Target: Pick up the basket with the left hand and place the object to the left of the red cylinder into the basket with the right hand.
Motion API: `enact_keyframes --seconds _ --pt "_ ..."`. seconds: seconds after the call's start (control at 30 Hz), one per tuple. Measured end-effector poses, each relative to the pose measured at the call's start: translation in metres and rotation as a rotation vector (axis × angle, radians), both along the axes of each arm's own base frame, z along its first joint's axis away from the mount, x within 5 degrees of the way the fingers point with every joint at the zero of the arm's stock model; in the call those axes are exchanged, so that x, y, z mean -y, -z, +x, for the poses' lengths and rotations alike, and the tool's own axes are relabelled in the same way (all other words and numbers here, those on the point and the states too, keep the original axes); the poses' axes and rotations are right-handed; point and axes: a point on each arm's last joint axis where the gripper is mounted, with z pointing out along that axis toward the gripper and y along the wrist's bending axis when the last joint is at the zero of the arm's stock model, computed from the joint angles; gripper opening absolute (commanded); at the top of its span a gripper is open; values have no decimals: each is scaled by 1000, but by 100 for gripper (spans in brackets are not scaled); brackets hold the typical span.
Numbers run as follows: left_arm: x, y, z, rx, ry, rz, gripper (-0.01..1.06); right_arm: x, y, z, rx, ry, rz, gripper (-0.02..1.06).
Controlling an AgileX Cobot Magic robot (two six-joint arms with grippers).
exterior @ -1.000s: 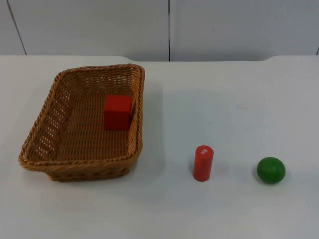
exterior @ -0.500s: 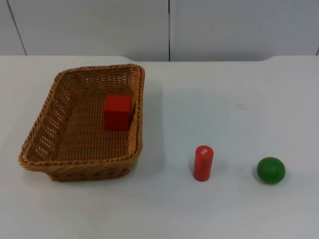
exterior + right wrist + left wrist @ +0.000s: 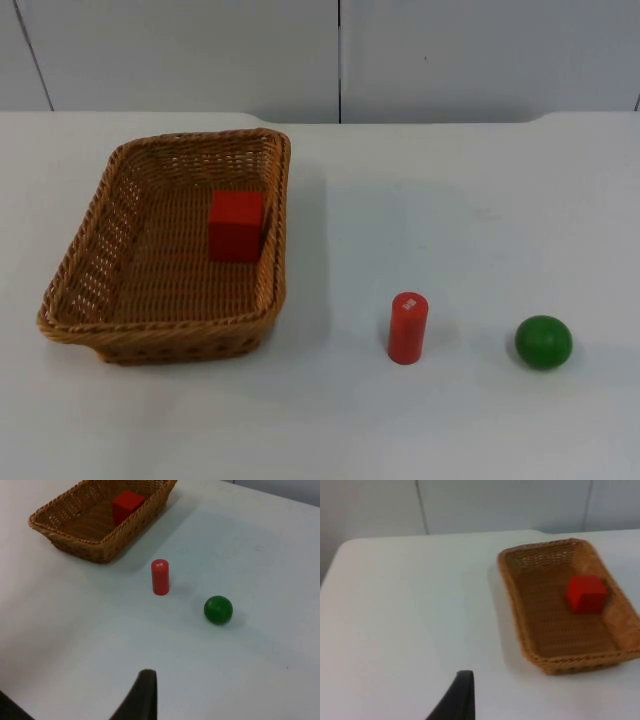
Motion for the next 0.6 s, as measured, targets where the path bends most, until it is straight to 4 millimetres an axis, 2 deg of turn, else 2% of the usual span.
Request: enact_keyframes --seconds 0.23,0.6 --pt "-10 1 0 -12 -114 19 105 1 0 0 5 5 -6 90" --pt "-15 14 1 -100 -158 52 105 1 0 0 5 6 -7 90"
